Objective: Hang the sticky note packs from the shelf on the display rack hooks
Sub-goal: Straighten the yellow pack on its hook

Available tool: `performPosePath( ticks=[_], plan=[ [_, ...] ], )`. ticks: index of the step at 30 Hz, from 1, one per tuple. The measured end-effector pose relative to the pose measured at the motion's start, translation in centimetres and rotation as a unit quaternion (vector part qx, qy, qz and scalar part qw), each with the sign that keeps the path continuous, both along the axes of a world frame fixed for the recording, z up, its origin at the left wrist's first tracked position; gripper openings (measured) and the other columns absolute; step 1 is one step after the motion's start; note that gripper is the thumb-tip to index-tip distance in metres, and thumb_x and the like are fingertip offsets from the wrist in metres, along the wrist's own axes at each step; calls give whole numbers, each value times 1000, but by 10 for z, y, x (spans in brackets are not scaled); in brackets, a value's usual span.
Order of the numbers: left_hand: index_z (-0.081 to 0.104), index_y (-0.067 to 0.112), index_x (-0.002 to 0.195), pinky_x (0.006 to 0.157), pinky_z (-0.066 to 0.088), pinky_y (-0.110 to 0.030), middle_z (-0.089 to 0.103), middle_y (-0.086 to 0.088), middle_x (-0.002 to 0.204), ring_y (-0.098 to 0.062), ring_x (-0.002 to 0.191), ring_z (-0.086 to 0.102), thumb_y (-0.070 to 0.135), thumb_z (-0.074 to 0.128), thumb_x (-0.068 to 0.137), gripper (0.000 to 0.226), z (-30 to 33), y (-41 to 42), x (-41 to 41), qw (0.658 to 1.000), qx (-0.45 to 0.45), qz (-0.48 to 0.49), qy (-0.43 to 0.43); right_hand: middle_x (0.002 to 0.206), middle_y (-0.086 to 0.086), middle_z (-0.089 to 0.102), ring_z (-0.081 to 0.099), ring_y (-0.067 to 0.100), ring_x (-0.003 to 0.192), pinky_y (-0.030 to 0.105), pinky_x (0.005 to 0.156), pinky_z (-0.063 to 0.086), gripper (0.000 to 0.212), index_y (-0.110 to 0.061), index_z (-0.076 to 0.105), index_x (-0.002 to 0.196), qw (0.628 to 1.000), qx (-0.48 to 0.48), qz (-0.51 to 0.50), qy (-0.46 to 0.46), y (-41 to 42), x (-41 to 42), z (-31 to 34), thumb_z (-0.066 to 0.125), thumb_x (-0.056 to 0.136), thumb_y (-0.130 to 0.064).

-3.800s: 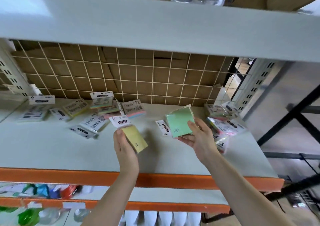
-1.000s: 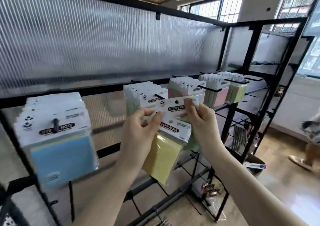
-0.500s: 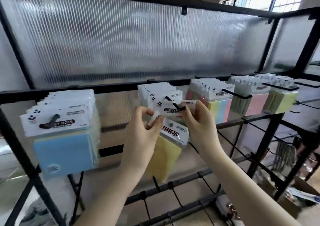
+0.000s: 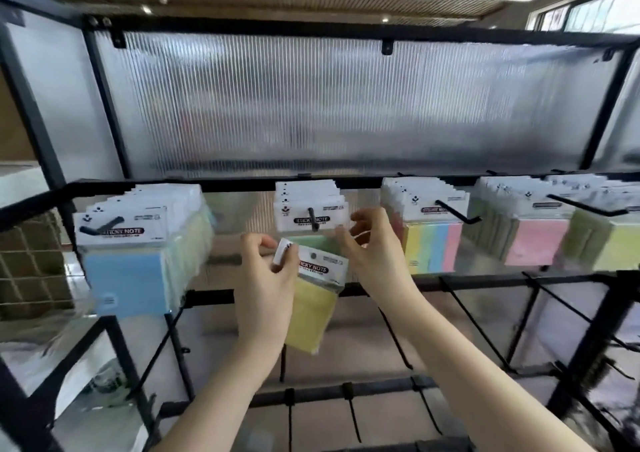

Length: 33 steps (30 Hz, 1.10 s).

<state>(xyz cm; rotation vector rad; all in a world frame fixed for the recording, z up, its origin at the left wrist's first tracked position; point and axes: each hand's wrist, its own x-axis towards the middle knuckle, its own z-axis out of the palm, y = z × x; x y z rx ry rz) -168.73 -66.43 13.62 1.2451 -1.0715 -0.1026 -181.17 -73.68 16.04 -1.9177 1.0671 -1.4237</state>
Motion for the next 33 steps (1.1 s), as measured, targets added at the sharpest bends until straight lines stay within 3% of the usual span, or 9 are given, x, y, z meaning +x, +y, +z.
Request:
performPosePath(
  ticks=[4, 7, 9, 13, 17, 20, 23, 30, 33],
  plan=[
    [41, 33, 85, 38, 28, -18, 58, 14, 58, -5, 40, 41, 19, 61, 89, 25, 0, 12, -30, 999, -43, 0, 12, 89, -8, 60, 61, 11, 85, 24, 71, 47, 20, -15, 54, 102, 999, 15, 46, -7, 17, -27, 0, 49, 98, -34],
    [44, 36, 85, 36, 24, -19, 54, -1, 51, -6, 38, 37, 21, 61, 90, 23, 0, 17, -64, 998, -55, -4, 16, 88, -10, 70, 63, -1, 86, 14, 74, 46, 46, -19, 67, 96, 985, 60, 154, -54, 31, -62, 1, 32, 99, -49],
    [46, 35, 86, 37, 25, -18, 49, -1, 47, -7, 39, 36, 22, 60, 90, 20, 0, 17, -85, 998, -55, -6, 11, 89, -13, 72, 65, -2, 87, 8, 72, 46, 44, -23, 69, 94, 971, 101, 206, -60, 39, -84, -1, 33, 99, -48],
    [50, 32, 93, 44, 34, -10, 58, 12, 57, -1, 46, 49, 23, 60, 90, 14, -1, 13, -138, 998, -62, -26, 13, 82, -8, 68, 64, -4, 74, 10, 60, 48, 14, -15, 61, 101, 966, 154, 171, -120, 44, -135, -10, 61, 92, -26],
    [49, 35, 95, 50, 41, -16, 62, 27, 69, -2, 60, 56, 29, 58, 90, 11, -5, 9, -193, 996, -56, -73, 17, 72, -9, 67, 61, -1, 64, 16, 56, 48, 7, -15, 64, 87, 978, 141, 126, -91, 49, -191, -15, 65, 90, -22],
    [53, 29, 96, 53, 42, -12, 62, 16, 70, -3, 65, 60, 40, 56, 84, 17, -2, 2, -234, 992, -53, -116, 7, 58, -13, 62, 56, -3, 55, 10, 51, 42, 14, -10, 61, 79, 983, 121, 83, -110, 53, -234, -16, 65, 90, -17],
    [53, 24, 95, 57, 42, -9, 64, 15, 76, 0, 68, 61, 47, 58, 80, 28, 2, -10, -268, 984, -19, -180, -4, 67, -5, 67, 63, 5, 62, 14, 57, 48, 12, -5, 62, 82, 981, 107, 37, -160, 54, -270, -11, 66, 90, -14],
    [59, 1, 87, 70, 48, -32, 64, -15, 82, -26, 77, 60, 33, 61, 90, 32, 24, -50, -334, 948, 6, -316, -46, 85, 11, 74, 68, 20, 74, 33, 68, 53, 17, -8, 70, 88, 952, 118, -62, -277, 37, -329, 3, 66, 88, -24],
    [58, -5, 93, 77, 48, -45, 63, -22, 88, -31, 82, 60, 34, 61, 90, 38, 38, -71, -358, 933, 0, -357, -36, 81, 9, 73, 65, 16, 70, 30, 65, 51, 18, -7, 69, 87, 954, 71, -106, -271, 20, -349, 14, 65, 88, -25]
  ],
)
